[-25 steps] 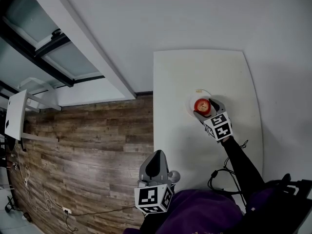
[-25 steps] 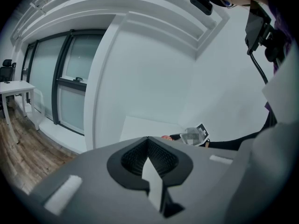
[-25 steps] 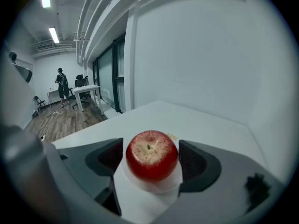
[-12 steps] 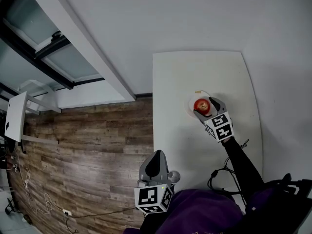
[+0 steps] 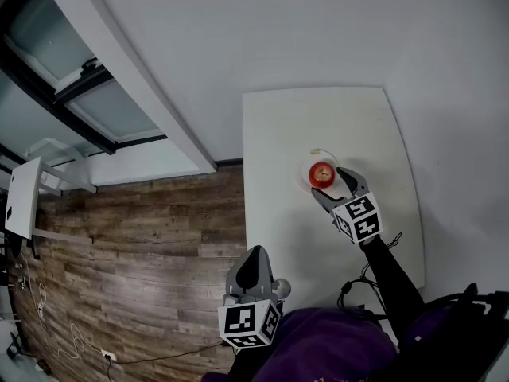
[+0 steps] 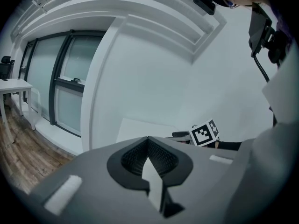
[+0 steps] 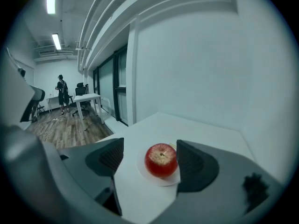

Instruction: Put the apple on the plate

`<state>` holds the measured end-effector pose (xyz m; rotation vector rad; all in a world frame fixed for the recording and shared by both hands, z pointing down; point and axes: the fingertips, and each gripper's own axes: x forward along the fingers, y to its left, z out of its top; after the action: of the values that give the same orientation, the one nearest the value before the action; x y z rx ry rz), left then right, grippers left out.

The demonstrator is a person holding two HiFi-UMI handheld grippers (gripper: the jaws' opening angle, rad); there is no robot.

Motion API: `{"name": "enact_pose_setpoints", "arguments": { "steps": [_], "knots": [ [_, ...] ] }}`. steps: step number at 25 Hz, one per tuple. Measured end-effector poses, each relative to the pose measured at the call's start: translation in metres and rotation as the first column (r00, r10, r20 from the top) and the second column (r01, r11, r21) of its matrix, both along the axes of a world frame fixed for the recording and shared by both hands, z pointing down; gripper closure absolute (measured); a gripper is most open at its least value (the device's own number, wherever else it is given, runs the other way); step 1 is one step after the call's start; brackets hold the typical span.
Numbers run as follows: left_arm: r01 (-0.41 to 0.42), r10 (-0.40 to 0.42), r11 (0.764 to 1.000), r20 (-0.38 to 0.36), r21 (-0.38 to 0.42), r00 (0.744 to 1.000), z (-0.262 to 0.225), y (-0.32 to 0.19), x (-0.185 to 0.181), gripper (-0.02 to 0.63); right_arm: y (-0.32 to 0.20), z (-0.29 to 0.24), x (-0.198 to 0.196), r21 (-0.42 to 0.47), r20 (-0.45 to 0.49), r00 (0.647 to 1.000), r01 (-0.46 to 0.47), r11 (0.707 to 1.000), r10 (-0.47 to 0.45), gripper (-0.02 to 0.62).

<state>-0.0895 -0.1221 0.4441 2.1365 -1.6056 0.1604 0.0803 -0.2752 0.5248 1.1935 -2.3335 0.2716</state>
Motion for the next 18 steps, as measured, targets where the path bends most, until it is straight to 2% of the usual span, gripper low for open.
{"name": "enact_pose_setpoints", "arguments": {
  "steps": [11, 12, 14, 16, 18],
  "knots": [
    [-0.045, 0.045, 0.998, -0.015, 0.041, 0.999, -0.013, 0.013, 0.013, 0.598, 0.048, -0.042, 0.000, 0.030, 0.097, 0.994, -0.053, 0.998, 0.049, 0.247],
    [-0.049, 0.050, 0.998, -0.017, 0.044, 0.999, -0.014, 0.013, 0.014, 0.599, 0.051, -0.048, 0.001, 0.045, 0.101, 0.993, -0.061, 0.997, 0.056, 0.265],
    [-0.057, 0.058, 0.997, -0.020, 0.052, 0.998, -0.015, 0.014, 0.016, 0.598, 0.057, -0.058, 0.003, 0.076, 0.103, 0.992, -0.077, 0.994, 0.069, 0.354],
    [-0.064, 0.065, 0.996, -0.024, 0.059, 0.998, -0.017, 0.016, 0.017, 0.598, 0.063, -0.067, 0.004, 0.100, 0.105, 0.992, -0.087, 0.991, 0.077, 0.397],
    [-0.070, 0.072, 0.996, -0.028, 0.063, 0.997, -0.019, 0.018, 0.018, 0.598, 0.069, -0.075, 0.006, 0.120, 0.112, 0.990, -0.103, 0.987, 0.090, 0.477]
  ]
}}
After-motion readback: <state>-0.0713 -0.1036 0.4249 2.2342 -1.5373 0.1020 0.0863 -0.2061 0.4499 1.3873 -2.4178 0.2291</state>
